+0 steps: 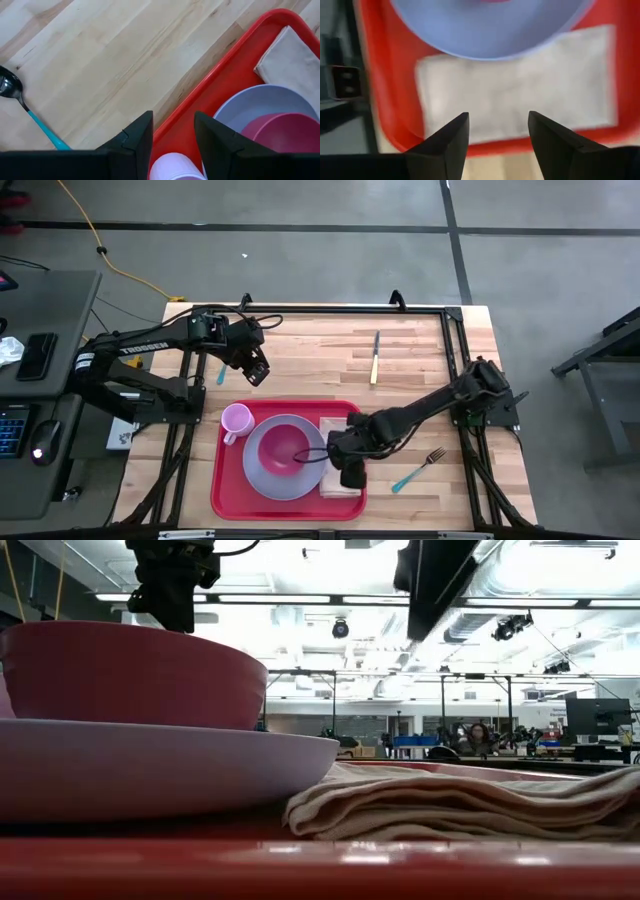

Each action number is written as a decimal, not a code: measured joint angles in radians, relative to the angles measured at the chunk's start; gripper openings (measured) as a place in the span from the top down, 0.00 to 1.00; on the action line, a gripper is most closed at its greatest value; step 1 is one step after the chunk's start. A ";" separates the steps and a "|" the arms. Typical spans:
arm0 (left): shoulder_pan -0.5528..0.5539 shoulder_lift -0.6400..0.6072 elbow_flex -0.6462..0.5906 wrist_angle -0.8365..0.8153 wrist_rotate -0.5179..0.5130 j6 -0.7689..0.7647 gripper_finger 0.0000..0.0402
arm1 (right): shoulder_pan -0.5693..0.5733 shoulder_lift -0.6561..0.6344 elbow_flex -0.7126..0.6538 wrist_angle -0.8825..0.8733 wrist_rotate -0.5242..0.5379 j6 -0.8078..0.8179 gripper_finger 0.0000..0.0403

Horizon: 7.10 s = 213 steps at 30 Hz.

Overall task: Set up tray
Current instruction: Put the blue fork on the peach napkin on the orange serving tray

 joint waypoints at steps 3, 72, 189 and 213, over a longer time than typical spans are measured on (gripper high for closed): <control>0.000 0.000 0.000 0.000 0.000 0.000 0.56 | 0.000 -0.029 0.031 -0.092 0.063 -0.002 0.55; 0.000 -0.741 -0.424 0.154 -0.009 0.136 0.56 | 0.306 -0.008 0.042 -0.555 -0.289 1.476 0.55; 0.000 -0.746 -0.423 0.117 0.196 0.214 0.56 | 0.181 -0.080 -0.345 -0.228 -0.478 1.647 0.55; 0.000 -0.746 -0.423 0.117 0.194 0.214 0.56 | 0.277 -0.082 0.128 -0.634 -0.406 1.719 0.55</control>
